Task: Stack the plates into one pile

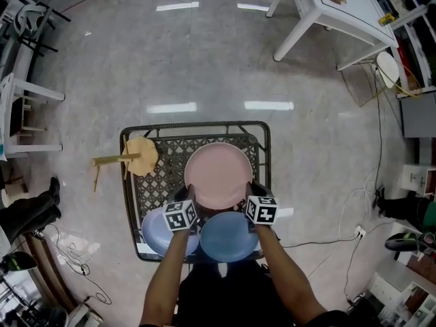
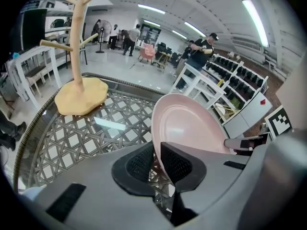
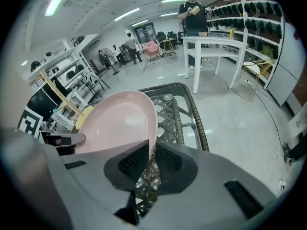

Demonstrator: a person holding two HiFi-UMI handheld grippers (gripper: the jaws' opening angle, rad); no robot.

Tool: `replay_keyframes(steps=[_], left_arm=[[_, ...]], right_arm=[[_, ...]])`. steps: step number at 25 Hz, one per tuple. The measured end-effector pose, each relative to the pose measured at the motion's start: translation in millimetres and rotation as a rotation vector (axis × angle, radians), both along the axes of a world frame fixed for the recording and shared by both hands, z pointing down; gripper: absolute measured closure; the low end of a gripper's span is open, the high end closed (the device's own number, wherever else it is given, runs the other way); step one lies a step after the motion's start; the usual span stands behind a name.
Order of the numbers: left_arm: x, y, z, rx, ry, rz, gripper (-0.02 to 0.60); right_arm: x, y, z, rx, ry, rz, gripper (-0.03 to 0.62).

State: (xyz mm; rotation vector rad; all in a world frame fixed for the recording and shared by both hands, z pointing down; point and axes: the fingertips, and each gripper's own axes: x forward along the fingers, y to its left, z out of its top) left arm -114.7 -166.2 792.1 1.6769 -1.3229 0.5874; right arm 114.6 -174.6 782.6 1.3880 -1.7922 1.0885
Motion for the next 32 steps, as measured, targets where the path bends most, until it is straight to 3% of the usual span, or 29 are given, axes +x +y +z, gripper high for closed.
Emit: replay_keyframes(steps=[16, 32], left_arm=[[2, 54, -77, 0.097, 0.022, 0.039, 0.529], [26, 151, -132, 0.136, 0.05, 0.09, 0.528]], right_arm=[[2, 66, -65, 0.082, -0.009, 0.056, 0.556], [27, 169, -119, 0.128, 0.006, 0.123, 0.56]])
